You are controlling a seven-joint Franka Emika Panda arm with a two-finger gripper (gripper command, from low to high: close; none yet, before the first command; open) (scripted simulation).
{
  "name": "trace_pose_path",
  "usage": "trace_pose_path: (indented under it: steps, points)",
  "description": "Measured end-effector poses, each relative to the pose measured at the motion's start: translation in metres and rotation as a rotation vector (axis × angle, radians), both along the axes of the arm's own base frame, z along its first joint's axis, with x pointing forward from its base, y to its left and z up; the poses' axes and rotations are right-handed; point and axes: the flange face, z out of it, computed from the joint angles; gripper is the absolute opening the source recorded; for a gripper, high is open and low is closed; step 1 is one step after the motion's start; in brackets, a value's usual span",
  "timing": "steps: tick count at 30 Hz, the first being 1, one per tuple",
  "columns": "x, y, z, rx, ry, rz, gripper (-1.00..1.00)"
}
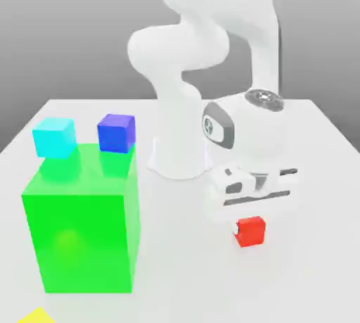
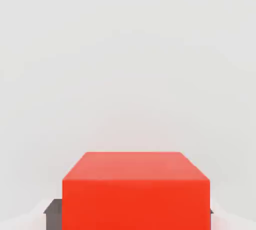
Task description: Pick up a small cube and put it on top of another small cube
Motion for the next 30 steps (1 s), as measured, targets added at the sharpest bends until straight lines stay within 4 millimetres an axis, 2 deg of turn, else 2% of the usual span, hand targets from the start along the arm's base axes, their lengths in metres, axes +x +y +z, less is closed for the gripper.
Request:
trace_pose_path:
  steps: [5,8,13,18,23,28,29,30]
  points:
    - [-0.002,-0.001,0.038,-0.003,0.000,-0.001,-1.00]
    - [0.015,-0.018,0.065,0.000,0.002,-0.036,-1.00]
    - [0.046,-0.066,0.118,0.009,0.005,-0.114,-1.00]
    - [0.058,-0.126,0.177,0.014,0.005,-0.198,-1.00]
    - [0.046,-0.189,0.238,0.013,0.003,-0.286,-1.00]
    - [0.008,-0.246,0.297,0.005,0.001,-0.381,-1.00]
    - [-0.001,-0.255,0.307,0.004,0.001,-0.399,-1.00]
    - [-0.006,-0.260,0.304,0.003,0.002,-0.409,-1.00]
